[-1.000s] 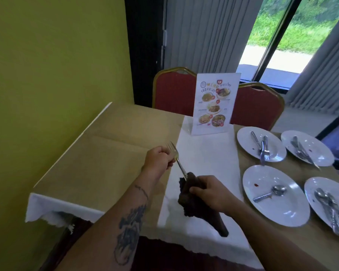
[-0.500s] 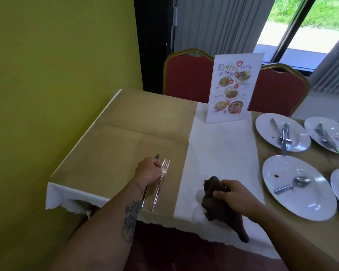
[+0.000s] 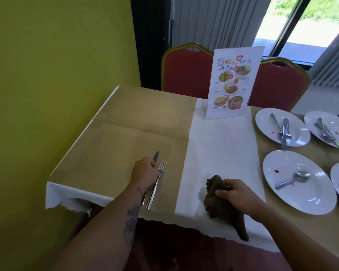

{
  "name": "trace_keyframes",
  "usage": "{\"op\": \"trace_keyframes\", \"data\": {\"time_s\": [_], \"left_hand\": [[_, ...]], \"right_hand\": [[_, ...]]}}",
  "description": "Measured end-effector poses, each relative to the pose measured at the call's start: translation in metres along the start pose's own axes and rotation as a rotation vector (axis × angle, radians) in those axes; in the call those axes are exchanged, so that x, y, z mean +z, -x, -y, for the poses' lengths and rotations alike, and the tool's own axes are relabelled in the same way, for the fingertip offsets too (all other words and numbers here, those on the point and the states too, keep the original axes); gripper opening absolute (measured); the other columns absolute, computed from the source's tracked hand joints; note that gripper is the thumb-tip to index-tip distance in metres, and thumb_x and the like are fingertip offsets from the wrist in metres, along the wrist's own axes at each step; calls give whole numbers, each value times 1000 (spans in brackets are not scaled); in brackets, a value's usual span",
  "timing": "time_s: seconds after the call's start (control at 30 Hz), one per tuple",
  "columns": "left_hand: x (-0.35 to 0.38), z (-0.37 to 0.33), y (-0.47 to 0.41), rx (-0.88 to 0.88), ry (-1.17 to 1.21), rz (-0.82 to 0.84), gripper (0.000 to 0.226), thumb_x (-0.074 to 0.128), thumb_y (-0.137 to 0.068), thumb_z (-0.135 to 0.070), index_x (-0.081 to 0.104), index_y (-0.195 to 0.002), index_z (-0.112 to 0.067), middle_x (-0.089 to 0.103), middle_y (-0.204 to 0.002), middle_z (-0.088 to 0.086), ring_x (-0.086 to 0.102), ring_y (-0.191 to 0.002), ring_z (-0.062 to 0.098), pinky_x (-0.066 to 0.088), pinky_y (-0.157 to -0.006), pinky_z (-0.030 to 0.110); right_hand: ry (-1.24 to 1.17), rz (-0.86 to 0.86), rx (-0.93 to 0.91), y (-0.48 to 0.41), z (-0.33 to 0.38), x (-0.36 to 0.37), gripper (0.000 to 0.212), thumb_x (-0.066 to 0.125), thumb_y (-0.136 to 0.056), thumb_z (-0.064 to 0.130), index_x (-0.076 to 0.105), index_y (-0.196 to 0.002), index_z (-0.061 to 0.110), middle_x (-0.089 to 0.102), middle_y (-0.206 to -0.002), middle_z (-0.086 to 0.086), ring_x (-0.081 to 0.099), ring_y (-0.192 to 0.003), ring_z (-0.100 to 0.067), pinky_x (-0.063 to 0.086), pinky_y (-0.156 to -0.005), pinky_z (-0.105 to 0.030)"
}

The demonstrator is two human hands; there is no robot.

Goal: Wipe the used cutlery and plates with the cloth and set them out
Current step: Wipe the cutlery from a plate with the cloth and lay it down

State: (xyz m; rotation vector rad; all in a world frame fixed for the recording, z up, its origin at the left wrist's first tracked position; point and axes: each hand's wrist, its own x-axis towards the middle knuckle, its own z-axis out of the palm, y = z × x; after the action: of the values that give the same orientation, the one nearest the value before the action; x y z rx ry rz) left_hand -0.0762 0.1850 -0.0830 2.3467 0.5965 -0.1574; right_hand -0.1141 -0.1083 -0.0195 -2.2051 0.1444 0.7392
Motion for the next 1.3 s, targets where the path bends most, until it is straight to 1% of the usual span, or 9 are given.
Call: {"op": "trace_keyframes", "data": {"time_s": [0.1,0.2,0.33,0.77,0.87,0.97,1.07,1.13,1.3], "left_hand": [[-5,3,5,21,-17,-31,8,63,-81,-15,67,-75,-18,70,-81,1,66,-76,22,52,-67,28],[-8,13,14,44,-24,-65,2,64,-80,-17,65,-80,-18,65,-79,-5,63,-75,19,51,-65,29],[-4,33,24,62,-88,-30,10,68,-74,-23,59,-78,-24,64,-83,-7,60,-75,17,48,-63,28],[-3,37,30,68,-76,-39,9,62,-76,-19,63,-85,-20,64,-88,-4,59,-79,21,41,-64,27],[-3,37,31,63,-79,-39,9,62,-77,-21,62,-86,-21,63,-89,-4,58,-78,19,40,-63,27],[-2,29,31,63,-104,-114,5,59,-80,-21,60,-85,-22,61,-92,-4,55,-78,18,38,-59,27],[-2,8,26,64,-74,-145,4,59,-81,-22,61,-85,-22,61,-92,-3,54,-79,20,40,-63,29],[2,-15,25,63,-4,-155,7,58,-80,-19,63,-82,-23,65,-92,0,59,-82,24,44,-66,30],[31,-83,35,142,160,-38,15,55,-80,-15,67,-87,-22,68,-91,-2,63,-85,23,52,-71,30]], "right_hand": [[-10,-10,0,1,1,1,8,65,-95,21,71,-101,20,75,-96,-1,70,-90,-16,54,-80,-31],[-29,-6,2,3,3,4,8,65,-96,20,71,-102,19,75,-97,-2,70,-91,-17,52,-76,-29],[-41,7,1,5,5,8,9,65,-96,19,71,-103,18,75,-97,-3,70,-91,-17,52,-75,-27],[-38,1,5,16,-3,5,9,65,-96,18,70,-103,18,75,-95,-2,71,-88,-16,50,-70,-25],[-44,-8,11,18,-7,3,8,65,-96,18,71,-102,18,75,-95,-3,71,-88,-17,51,-72,-27],[-59,-24,13,21,-8,0,8,66,-95,18,71,-101,18,76,-94,-3,72,-88,-18,52,-74,-29],[-86,-43,8,22,-8,-3,8,66,-95,18,72,-99,17,76,-94,-5,72,-90,-19,56,-82,-33],[-118,-56,11,23,-8,-8,9,65,-96,18,72,-100,18,76,-96,-5,71,-92,-20,56,-85,-35],[-223,-74,17,27,-21,-30,12,61,-99,22,72,-104,20,77,-100,-3,72,-98,-19,55,-94,-38]]}}
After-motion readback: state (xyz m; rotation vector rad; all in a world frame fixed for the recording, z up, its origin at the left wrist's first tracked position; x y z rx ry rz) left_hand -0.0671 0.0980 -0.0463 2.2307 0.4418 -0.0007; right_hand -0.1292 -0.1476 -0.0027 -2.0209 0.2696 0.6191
